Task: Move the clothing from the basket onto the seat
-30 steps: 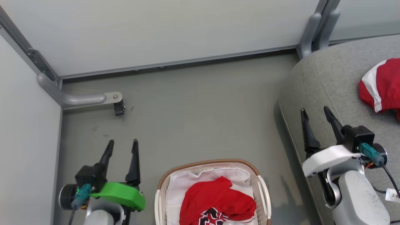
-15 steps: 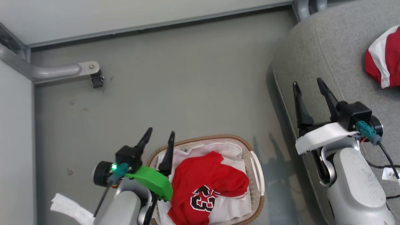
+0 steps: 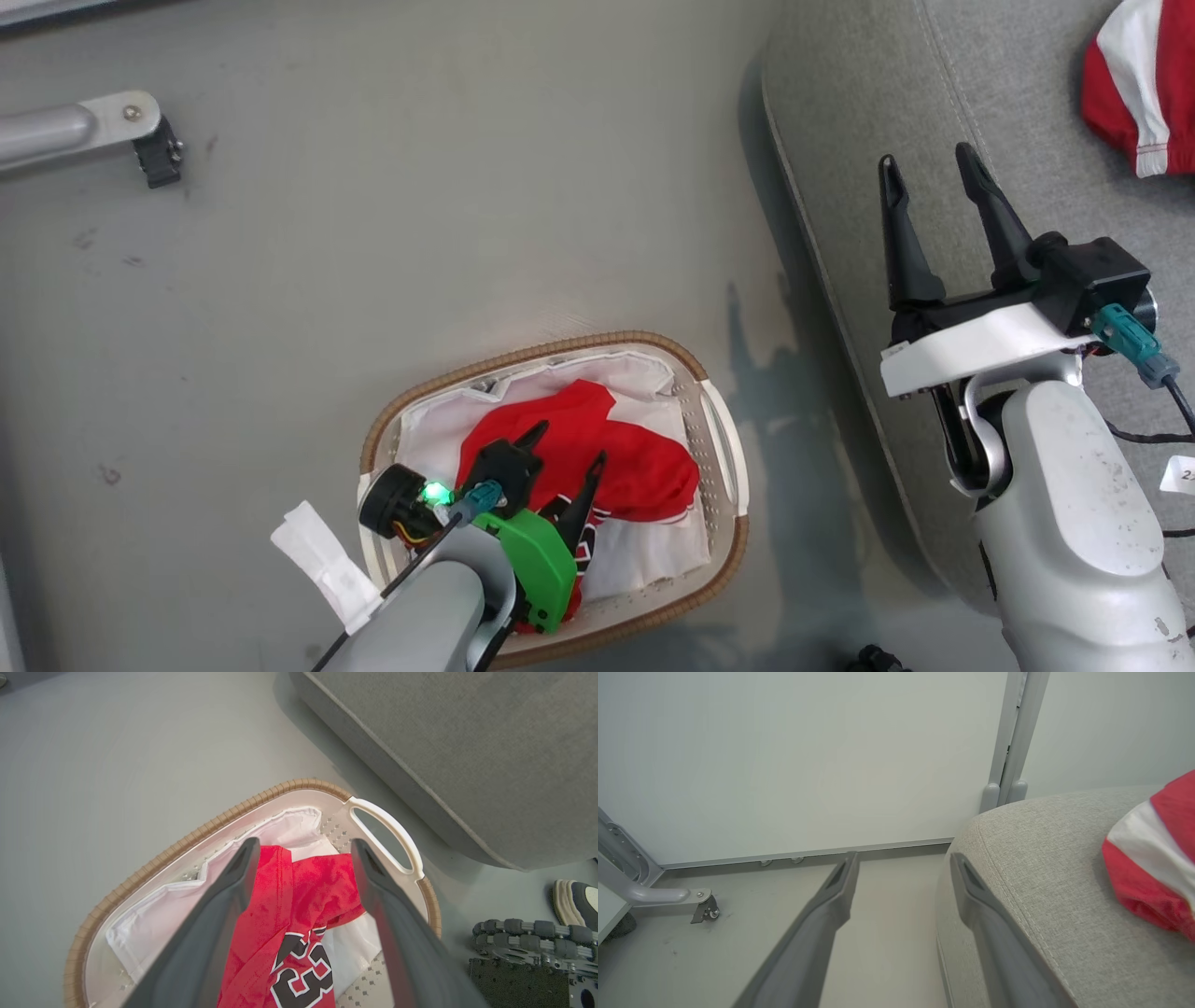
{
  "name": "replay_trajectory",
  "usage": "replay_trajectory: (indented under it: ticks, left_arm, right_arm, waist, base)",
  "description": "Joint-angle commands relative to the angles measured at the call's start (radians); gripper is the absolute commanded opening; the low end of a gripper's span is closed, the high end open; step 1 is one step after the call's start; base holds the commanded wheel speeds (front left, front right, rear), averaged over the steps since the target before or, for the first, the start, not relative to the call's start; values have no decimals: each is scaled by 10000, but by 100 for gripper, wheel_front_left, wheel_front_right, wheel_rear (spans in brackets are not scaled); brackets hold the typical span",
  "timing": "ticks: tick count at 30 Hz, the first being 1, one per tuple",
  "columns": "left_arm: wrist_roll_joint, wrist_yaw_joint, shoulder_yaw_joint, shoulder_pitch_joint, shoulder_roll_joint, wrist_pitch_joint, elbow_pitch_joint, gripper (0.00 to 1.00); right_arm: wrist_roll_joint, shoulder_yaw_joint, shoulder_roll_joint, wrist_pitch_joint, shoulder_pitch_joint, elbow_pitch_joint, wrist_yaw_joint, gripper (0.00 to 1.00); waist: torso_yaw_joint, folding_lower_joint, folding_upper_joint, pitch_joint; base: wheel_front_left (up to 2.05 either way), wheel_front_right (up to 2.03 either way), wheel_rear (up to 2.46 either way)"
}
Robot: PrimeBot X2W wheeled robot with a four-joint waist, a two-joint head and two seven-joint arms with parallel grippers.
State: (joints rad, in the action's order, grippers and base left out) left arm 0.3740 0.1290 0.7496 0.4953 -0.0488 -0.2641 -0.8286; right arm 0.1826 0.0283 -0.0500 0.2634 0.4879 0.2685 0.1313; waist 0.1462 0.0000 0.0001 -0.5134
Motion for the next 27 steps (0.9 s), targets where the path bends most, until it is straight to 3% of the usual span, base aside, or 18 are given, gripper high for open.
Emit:
replay_trajectory:
  ticks: [1, 10, 19, 27]
  left_arm:
    - [111, 33, 168, 299, -100, -5, -169, 100]
    - [790, 33, 1619, 1686, -117, -2, -2471, 100]
    - [1250, 33, 2824, 2566, -146, 382, -3601, 100]
    - [862, 33, 4145, 3171, -352, 1004, -4158, 100]
  right_arm:
    - [-70, 65, -25, 16, 146, -112, -10, 100]
    - [63, 22, -27, 16, 206, -774, -10, 100]
    - [225, 132, -28, 16, 480, -1251, -10, 100]
    - [199, 307, -24, 16, 802, -1498, -10, 100]
  waist:
    - [495, 0, -1, -782]
    - [690, 0, -1, -1912]
    - [800, 0, -1, -2843]
    - [824, 0, -1, -3469]
  base:
    - [0, 0, 0]
    - [0, 0, 0]
    - [0, 0, 0]
    - [0, 0, 0]
